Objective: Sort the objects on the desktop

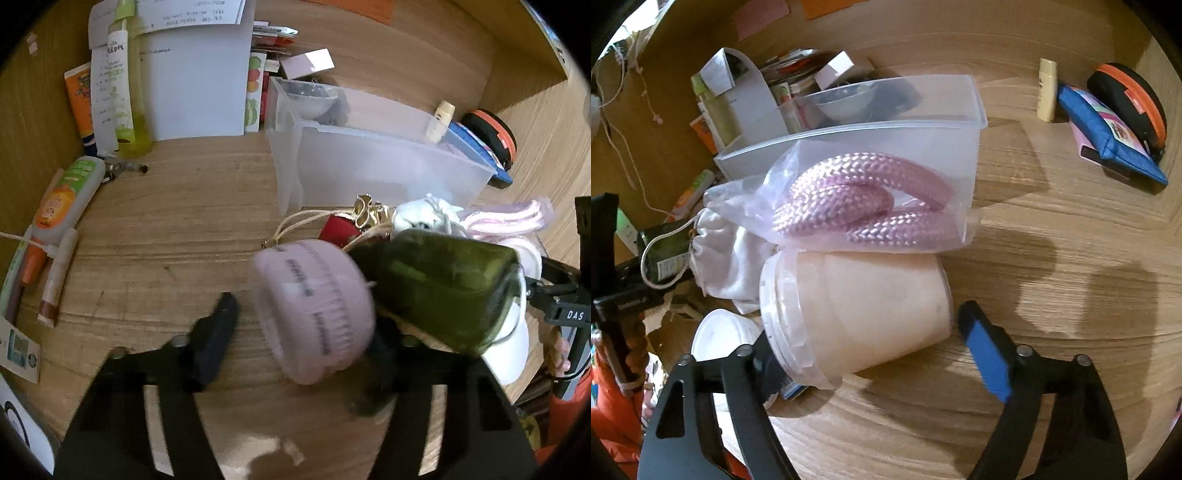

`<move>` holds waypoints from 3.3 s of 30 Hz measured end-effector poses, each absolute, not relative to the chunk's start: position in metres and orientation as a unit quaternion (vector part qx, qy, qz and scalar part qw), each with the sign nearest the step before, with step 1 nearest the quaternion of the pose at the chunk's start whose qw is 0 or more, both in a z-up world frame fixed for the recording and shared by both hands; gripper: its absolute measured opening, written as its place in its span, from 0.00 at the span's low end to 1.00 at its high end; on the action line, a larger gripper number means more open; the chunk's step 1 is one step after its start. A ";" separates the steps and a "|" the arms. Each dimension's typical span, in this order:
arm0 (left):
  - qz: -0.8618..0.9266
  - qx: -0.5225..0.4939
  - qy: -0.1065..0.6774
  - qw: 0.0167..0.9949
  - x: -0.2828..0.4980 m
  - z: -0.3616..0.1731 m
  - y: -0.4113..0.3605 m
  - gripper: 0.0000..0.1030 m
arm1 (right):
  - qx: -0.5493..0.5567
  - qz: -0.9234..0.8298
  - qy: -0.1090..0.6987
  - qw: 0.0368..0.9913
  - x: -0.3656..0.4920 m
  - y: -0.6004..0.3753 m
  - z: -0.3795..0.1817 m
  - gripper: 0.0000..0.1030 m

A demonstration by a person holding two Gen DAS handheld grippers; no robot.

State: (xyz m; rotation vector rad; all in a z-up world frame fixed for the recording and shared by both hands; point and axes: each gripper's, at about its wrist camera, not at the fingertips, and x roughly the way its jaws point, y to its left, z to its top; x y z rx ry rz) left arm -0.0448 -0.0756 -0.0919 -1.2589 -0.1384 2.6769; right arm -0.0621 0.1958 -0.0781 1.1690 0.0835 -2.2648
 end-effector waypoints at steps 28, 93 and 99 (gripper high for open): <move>0.926 -0.370 -0.040 0.062 -0.041 -0.051 -0.081 0.41 | 0.401 -0.861 -0.020 0.312 -0.059 0.238 -0.043 0.61; 0.879 -0.460 0.037 0.118 -0.210 -0.051 0.011 0.41 | 0.392 -0.868 0.106 0.287 -0.181 0.119 -0.029 0.61; 0.876 -0.466 0.040 0.117 -0.211 -0.051 0.015 0.41 | 0.388 -0.873 0.108 0.275 -0.180 0.119 -0.029 0.62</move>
